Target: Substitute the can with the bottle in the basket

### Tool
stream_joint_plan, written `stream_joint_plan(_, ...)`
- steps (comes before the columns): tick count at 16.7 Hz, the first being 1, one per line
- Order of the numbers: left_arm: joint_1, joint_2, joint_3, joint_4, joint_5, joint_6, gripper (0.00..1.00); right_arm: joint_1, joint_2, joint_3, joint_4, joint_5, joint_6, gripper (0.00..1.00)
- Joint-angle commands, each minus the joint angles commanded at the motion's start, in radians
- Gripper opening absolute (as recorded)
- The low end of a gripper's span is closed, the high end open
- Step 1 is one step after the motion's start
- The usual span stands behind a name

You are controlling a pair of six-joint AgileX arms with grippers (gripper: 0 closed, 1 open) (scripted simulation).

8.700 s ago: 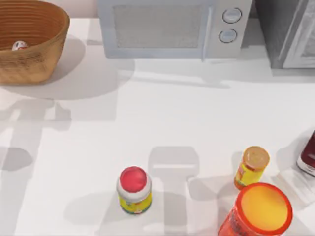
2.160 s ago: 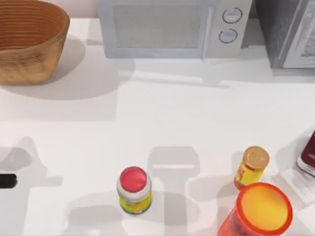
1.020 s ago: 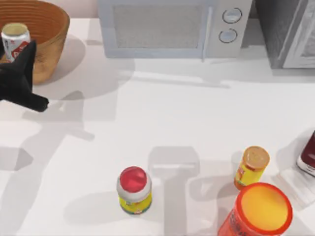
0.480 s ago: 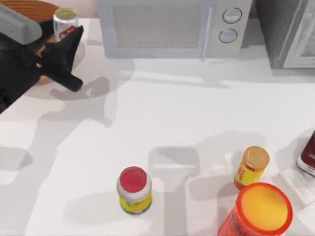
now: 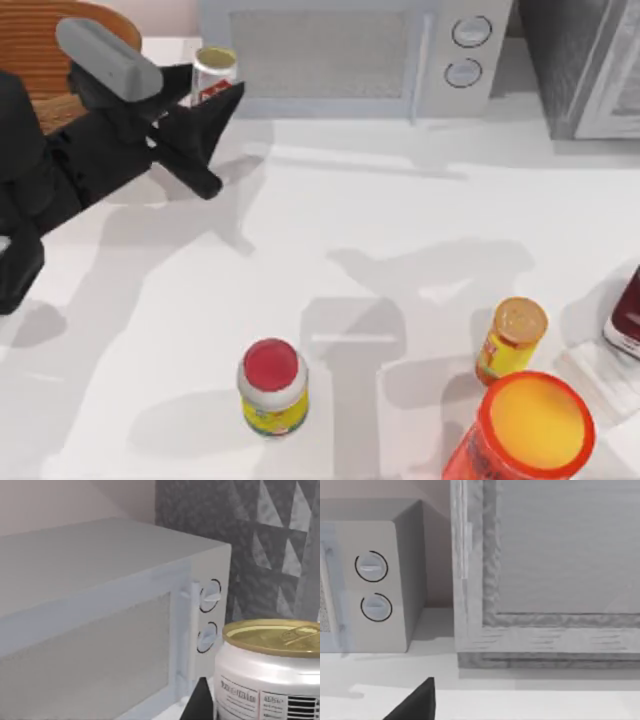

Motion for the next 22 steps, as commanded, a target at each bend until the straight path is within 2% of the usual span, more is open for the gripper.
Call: stream_joint_plan(22, -0.114, 0.7, 0.321, 0.38, 0.454, 0.0, 0.0, 0.0, 0.0, 0.0, 0.0, 0.0, 0.0, 1.0)
